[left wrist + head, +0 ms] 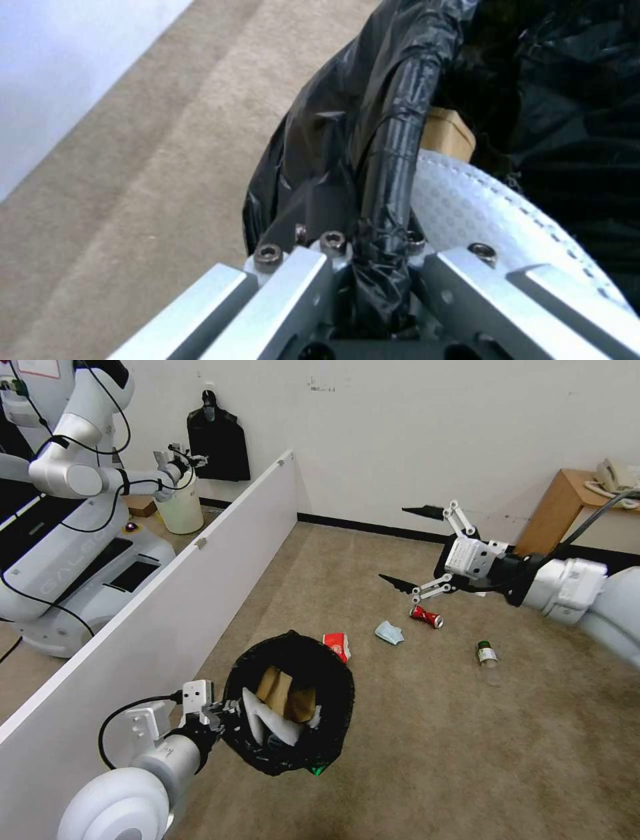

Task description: Pick up the trash bin and place the garbage on the floor into it.

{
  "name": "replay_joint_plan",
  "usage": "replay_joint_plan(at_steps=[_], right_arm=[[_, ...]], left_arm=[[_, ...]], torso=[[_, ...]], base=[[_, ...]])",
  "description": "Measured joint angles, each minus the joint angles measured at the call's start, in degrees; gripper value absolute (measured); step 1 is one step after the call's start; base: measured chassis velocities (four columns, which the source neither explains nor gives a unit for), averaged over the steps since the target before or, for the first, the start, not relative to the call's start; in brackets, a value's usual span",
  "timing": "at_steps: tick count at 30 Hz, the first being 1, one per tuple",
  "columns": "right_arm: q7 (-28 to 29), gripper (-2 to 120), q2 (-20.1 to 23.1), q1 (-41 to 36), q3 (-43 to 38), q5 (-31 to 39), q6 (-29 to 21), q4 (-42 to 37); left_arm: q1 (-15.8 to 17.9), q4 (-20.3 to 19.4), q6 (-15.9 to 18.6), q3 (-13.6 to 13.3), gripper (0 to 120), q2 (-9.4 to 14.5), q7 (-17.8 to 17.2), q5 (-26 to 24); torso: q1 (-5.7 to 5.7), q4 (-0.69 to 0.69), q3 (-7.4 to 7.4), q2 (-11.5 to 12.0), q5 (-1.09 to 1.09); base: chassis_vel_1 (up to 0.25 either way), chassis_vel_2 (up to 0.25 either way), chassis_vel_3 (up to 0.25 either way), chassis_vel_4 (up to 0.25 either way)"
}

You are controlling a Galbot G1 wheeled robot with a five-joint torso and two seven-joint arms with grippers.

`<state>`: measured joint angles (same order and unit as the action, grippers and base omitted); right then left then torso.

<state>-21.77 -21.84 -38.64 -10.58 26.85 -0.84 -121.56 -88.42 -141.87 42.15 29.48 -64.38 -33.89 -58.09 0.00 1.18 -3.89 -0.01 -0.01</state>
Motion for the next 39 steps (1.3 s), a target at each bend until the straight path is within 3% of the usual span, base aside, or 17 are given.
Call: replay_joint_plan(at_steps=[9, 15, 17, 18, 20, 21, 24, 27, 33, 39], right_arm=[[4.9, 100, -5.5, -7.0, 1.6, 2.4, -2.0, 3.6], [5.7, 100, -7.3, -8.9, 1.9, 3.0, -2.1, 5.0], [6.0, 100, -8.8, -10.3, 2.0, 3.5, -2.1, 5.9], [6.0, 100, -8.8, -10.3, 2.0, 3.5, -2.1, 5.9], [6.4, 100, -10.3, -11.2, 2.1, 4.1, -2.1, 7.0], [6.4, 100, -10.3, -11.2, 2.1, 4.1, -2.1, 7.0], [6.6, 100, -12.6, -11.7, 2.2, 4.8, -2.1, 8.3], [6.8, 100, -14.3, -12.2, 2.2, 5.6, -2.1, 8.5], [7.0, 100, -16.3, -12.6, 2.0, 6.7, -2.4, 8.1], [7.3, 100, -15.7, -11.3, 3.1, 8.7, -2.6, 7.6]], left_arm=[[-2.3, 0.5, 0.0, 2.9, 0, -2.3, 1.4, 2.3], [-2.6, 0.7, 0.0, 3.2, 0, -3.5, 1.9, 3.0], [-3.3, 0.7, 0.0, 2.8, 0, -6.5, 3.5, 5.9], [-3.3, 0.7, 0.0, 2.8, 0, -6.5, 3.5, 5.9], [-5.2, 0.7, 0.0, 1.9, 0, -10.2, 6.3, 10.9], [-5.2, 0.7, 0.0, 1.9, 0, -10.2, 6.3, 10.9], [-7.2, 0.4, 0.0, 1.4, 0, -13.5, 8.7, 15.3], [-7.6, 0.4, 0.0, 1.5, 0, -14.6, 9.7, 17.4], [-6.7, 0.5, 0.0, 1.3, 0, -14.3, 10.6, 19.1], [-5.8, 0.8, 0.0, 0.8, 0, -13.2, 10.7, 18.7]], torso=[[0.00, 0.02, 0.00, 0.0, 0.01], [0.00, 0.02, 0.00, 0.0, 0.01], [0.00, 0.03, 0.00, 0.0, 0.00], [0.00, 0.03, 0.00, 0.0, 0.00], [0.00, 0.02, 0.00, 0.0, 0.01], [0.00, 0.02, 0.00, 0.0, 0.01], [0.00, 0.01, 0.00, 0.0, 0.02], [0.00, 0.01, 0.00, 0.0, 0.02], [0.00, 0.02, 0.00, 0.0, 0.00], [0.00, 0.02, 0.00, 0.0, 0.00]], base=[[0.000, 0.000, 0.000, 0.000], [0.000, 0.000, 0.000, 0.000], [0.000, 0.000, 0.000, 0.000], [0.000, 0.000, 0.000, 0.000], [0.000, 0.000, 0.000, 0.000], [0.000, 0.000, 0.000, 0.000], [0.000, 0.000, 0.000, 0.000], [0.000, 0.000, 0.000, 0.000], [0.000, 0.000, 0.000, 0.000], [0.000, 0.000, 0.000, 0.000]])
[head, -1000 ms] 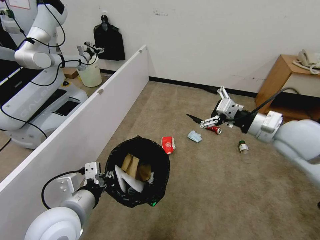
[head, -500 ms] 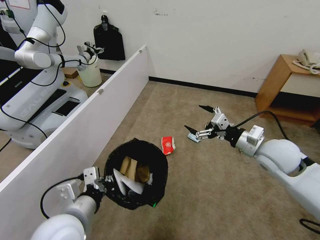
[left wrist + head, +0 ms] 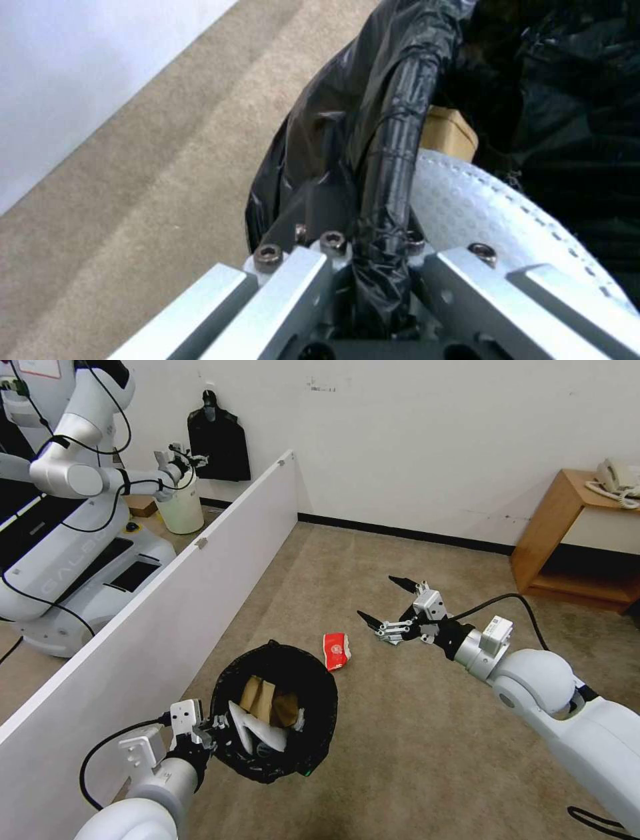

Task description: Pick up the trash bin and place the garbage on the floor into it.

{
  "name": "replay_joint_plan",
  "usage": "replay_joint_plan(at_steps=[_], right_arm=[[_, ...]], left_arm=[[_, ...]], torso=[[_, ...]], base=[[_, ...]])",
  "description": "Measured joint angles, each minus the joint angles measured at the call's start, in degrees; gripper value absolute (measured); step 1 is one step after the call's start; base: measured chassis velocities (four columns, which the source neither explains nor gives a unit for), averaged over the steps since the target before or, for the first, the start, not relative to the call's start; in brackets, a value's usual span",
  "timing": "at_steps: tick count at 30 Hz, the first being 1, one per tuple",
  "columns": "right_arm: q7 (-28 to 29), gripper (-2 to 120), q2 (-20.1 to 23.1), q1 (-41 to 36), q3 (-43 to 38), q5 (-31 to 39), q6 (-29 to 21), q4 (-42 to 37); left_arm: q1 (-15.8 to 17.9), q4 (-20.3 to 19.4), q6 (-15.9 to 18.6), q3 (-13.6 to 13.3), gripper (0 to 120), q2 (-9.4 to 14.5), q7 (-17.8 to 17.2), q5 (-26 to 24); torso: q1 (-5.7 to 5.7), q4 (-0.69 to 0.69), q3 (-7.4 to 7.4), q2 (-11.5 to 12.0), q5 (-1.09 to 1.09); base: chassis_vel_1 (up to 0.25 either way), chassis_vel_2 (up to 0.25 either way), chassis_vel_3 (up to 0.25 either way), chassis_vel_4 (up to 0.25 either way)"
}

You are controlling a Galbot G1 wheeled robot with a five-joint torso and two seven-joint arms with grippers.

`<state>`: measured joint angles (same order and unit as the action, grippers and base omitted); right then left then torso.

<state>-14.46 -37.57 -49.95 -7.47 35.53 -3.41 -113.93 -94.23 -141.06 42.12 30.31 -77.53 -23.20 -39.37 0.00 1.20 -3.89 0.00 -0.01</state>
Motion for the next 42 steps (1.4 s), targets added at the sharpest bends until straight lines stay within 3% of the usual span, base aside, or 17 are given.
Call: replay_joint_plan(at_steps=[16, 27, 35, 40, 42], right_arm=[[-0.1, 100, 2.3, -0.4, -0.4, 0.2, 0.1, -1.7], [-0.3, 100, 4.9, -1.1, 0.0, -0.7, 0.6, -2.3], [-1.0, 100, 2.1, -2.5, -0.4, -2.8, 0.9, -1.3], [-1.6, 100, 1.0, -4.0, -1.5, -3.8, 1.3, -0.7], [-1.7, 100, 1.3, -4.0, -1.7, -3.8, 1.6, -0.6]], left_arm=[[1.2, -0.4, 0.0, -0.6, 0, 3.7, 0.1, -0.7], [2.5, -0.5, 0.0, -1.2, 0, 4.7, 0.2, -1.4], [1.6, 0.3, 0.0, -2.3, 0, 6.3, 1.4, 0.6], [2.6, 1.0, 0.0, -2.6, 0, 9.6, 2.6, 0.2], [3.1, 1.4, 0.0, -2.6, 0, 9.9, 2.5, 0.0]], torso=[[0.00, 0.00, 0.00, 0.0, 0.01], [0.00, 0.00, 0.00, 0.0, 0.00], [0.00, -0.01, 0.00, 0.0, 0.00], [0.00, 0.00, 0.00, 0.0, 0.01], [0.00, 0.00, 0.00, 0.0, 0.00]], base=[[0.000, 0.000, 0.000, 0.000], [0.000, 0.000, 0.000, 0.000], [0.000, 0.000, 0.000, 0.000], [0.000, 0.000, 0.000, 0.000], [0.000, 0.000, 0.000, 0.000]])
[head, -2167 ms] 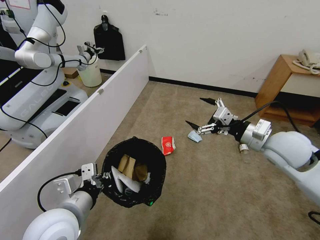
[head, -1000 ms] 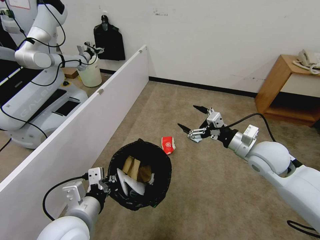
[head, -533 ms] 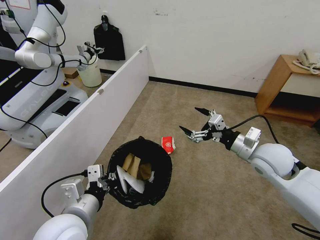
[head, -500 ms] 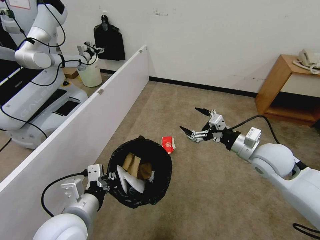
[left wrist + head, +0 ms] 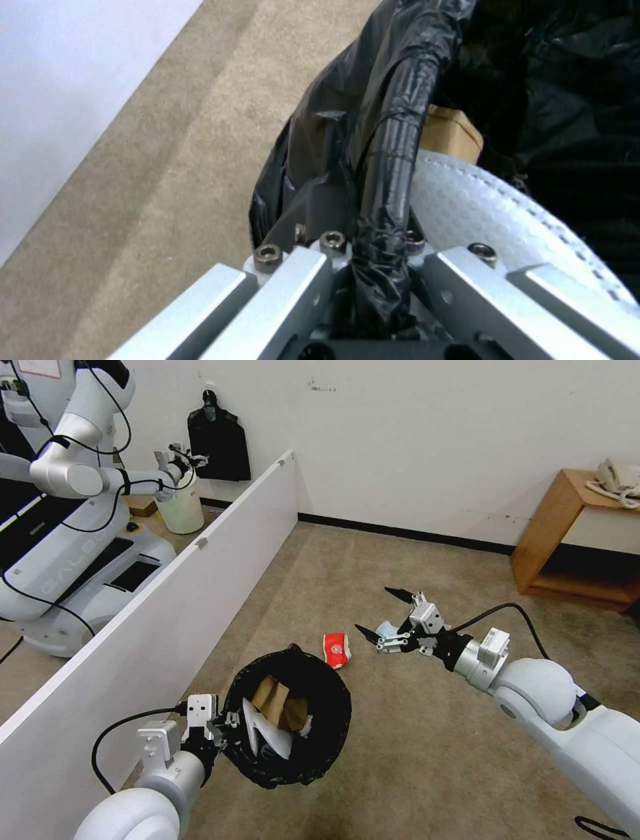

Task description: Pick up the trash bin and place the garbage on the floor into it.

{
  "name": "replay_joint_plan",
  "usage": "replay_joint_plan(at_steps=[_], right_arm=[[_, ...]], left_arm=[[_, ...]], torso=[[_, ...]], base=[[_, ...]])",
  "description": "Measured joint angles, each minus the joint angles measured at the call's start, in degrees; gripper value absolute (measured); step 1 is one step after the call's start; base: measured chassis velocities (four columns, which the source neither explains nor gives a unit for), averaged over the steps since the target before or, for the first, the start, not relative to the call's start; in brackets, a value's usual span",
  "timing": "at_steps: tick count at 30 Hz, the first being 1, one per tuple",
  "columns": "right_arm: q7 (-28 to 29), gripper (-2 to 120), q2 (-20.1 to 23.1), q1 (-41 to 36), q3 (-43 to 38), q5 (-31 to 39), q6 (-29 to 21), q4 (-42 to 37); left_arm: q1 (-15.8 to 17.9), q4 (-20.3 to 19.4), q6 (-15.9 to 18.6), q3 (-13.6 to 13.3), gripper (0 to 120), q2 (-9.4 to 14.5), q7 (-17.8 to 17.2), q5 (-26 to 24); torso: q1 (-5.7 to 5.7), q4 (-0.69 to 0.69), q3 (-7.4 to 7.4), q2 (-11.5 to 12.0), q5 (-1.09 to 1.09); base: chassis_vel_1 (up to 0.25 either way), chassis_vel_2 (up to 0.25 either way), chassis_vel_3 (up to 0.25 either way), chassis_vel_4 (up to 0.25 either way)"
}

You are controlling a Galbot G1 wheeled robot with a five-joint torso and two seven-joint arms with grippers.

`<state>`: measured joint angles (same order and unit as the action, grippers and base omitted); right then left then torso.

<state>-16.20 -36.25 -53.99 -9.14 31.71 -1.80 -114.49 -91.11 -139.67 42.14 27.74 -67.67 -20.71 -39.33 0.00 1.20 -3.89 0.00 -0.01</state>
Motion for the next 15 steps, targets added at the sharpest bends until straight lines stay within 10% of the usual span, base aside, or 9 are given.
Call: replay_joint_plan(at_steps=[15], right_arm=[[-0.1, 100, -0.4, 3.3, 1.8, 1.2, -0.3, 2.1]], left_arm=[[2.2, 1.7, -0.1, -0.5, 0, 1.2, -0.1, -1.7]], torso=[[0.00, -0.02, 0.00, 0.0, 0.01]], base=[[0.000, 0.000, 0.000, 0.000]])
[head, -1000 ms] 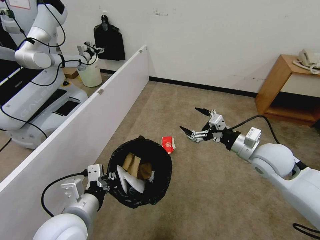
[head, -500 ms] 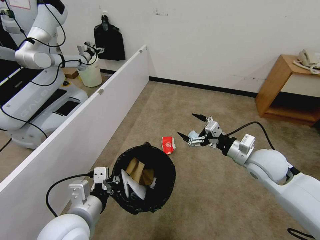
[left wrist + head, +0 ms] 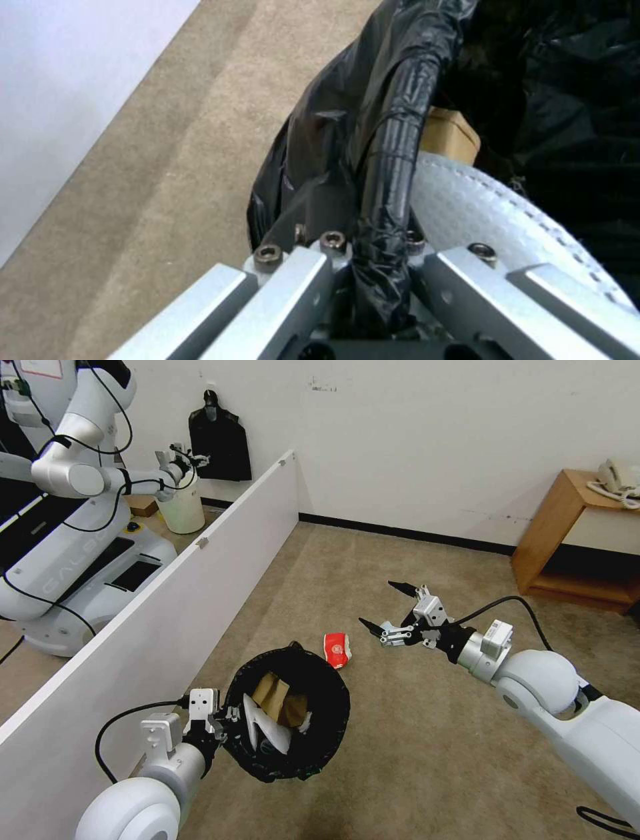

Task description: Pick up the trash bin and place the garbage on the floor into it.

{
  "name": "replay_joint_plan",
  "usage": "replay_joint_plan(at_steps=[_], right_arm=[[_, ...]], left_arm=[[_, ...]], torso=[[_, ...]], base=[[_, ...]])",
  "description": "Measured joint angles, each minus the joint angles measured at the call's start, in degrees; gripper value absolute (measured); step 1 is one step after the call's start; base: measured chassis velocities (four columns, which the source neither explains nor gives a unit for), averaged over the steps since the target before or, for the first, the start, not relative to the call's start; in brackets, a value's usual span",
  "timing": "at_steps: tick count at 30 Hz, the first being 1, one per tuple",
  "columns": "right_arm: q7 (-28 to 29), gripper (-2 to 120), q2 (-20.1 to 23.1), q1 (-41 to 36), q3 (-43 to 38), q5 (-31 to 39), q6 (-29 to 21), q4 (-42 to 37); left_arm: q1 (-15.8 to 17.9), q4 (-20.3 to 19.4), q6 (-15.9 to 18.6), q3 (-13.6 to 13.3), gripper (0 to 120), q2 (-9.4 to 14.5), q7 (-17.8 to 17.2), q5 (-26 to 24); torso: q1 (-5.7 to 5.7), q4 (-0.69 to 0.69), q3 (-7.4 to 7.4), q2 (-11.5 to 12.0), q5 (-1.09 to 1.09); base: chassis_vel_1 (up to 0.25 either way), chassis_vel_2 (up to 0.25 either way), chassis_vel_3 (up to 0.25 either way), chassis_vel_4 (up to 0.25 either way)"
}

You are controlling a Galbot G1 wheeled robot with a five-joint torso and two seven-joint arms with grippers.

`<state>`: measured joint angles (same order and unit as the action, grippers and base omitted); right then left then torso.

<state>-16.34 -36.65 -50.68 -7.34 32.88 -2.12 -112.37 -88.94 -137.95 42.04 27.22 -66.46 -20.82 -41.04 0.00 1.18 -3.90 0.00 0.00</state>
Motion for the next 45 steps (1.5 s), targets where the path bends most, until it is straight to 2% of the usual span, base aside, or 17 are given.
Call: replay_joint_plan(at_steps=[5, 8, 15, 27, 34, 45], right_arm=[[0.0, 100, 0.2, -0.1, 0.0, 0.0, 0.0, 0.1], [0.1, 100, 0.4, -0.2, -0.2, 0.2, 0.0, -0.3], [0.0, 100, 0.7, -1.0, -0.7, 0.2, 0.1, -0.6], [-0.1, 100, -0.6, 3.7, 2.8, 1.2, -0.3, 1.6], [-0.6, 100, -0.7, 4.1, 3.1, 1.4, -0.4, 1.9], [-3.7, 100, -2.0, 3.8, 2.7, 0.4, -2.2, 2.3]], left_arm=[[1.1, 0.6, -0.1, -0.1, 0, 0.6, -0.3, -1.0], [1.8, 0.8, -0.1, 0.0, 0, 0.2, -0.2, -1.3], [1.3, 0.8, -0.1, -0.1, 0, -1.6, 0.3, -0.3], [1.6, 0.4, -0.8, 1.2, 0, -1.6, 0.8, 0.5], [1.8, 0.4, -0.9, 1.8, 0, -1.3, 0.6, 0.0], [1.7, 0.8, -1.0, 1.8, 0, -2.3, 0.4, 0.4]], torso=[[0.00, 0.00, 0.00, 0.0, 0.00], [0.00, 0.00, 0.00, 0.0, 0.00], [0.00, 0.01, 0.00, 0.0, 0.00], [0.00, 0.00, 0.00, 0.0, -0.01], [0.00, 0.00, 0.00, 0.0, 0.00], [0.00, 0.01, 0.00, 0.0, 0.00]], base=[[0.000, 0.000, 0.000, 0.000], [0.000, 0.000, 0.000, 0.000], [0.000, 0.000, 0.000, 0.000], [0.000, 0.000, 0.000, 0.000], [0.000, 0.000, 0.000, 0.000], [0.000, 0.000, 0.000, 0.000]])
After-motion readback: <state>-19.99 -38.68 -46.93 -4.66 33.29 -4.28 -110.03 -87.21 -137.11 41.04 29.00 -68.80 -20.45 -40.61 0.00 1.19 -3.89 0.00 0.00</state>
